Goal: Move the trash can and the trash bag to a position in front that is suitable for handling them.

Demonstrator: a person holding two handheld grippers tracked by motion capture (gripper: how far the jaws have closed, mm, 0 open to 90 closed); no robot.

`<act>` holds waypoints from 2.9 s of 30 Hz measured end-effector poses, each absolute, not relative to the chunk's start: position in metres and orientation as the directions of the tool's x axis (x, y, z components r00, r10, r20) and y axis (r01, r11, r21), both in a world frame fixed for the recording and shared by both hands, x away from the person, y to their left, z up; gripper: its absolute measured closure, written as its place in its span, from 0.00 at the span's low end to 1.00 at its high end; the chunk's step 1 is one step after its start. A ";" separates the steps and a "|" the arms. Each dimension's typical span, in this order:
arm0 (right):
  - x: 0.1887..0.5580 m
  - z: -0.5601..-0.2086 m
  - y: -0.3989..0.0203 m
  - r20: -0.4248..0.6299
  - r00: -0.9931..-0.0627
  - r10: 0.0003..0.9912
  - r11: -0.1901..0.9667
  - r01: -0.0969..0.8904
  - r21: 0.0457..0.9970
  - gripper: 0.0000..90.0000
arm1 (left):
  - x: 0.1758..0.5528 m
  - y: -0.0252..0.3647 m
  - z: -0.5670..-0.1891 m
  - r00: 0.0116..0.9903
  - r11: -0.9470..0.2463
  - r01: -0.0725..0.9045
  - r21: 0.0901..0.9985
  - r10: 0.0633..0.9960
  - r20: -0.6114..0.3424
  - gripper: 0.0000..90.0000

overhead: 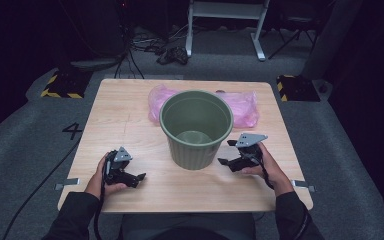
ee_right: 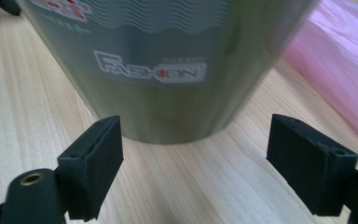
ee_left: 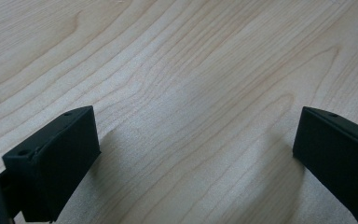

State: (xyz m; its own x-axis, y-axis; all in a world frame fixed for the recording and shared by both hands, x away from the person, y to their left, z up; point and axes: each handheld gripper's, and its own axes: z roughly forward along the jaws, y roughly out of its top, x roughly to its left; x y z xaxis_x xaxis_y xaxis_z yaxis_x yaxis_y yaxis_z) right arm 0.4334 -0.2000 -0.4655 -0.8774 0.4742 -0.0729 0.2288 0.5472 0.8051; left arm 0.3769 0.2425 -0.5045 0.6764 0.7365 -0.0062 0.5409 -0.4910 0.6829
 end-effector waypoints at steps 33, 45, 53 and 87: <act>0.431 -0.467 -0.143 -0.127 -0.892 0.433 0.560 0.156 0.814 0.23 | 0.377 0.242 -0.505 0.676 -0.491 0.541 0.682 0.736 -0.006 0.00; 0.458 -0.459 -0.235 -0.176 -0.696 0.697 0.493 0.286 0.822 0.35 | 0.376 0.242 -0.505 0.670 -0.488 0.542 0.685 0.742 -0.001 0.00; 0.494 -0.458 -0.283 -0.165 -0.550 0.819 0.425 0.388 0.818 0.38 | 0.376 0.241 -0.504 0.669 -0.487 0.545 0.682 0.743 -0.004 0.00; 0.556 -0.499 -0.266 -0.012 -0.583 0.813 0.386 0.522 0.761 0.91 | 0.376 0.241 -0.505 0.669 -0.487 0.545 0.682 0.744 -0.004 0.00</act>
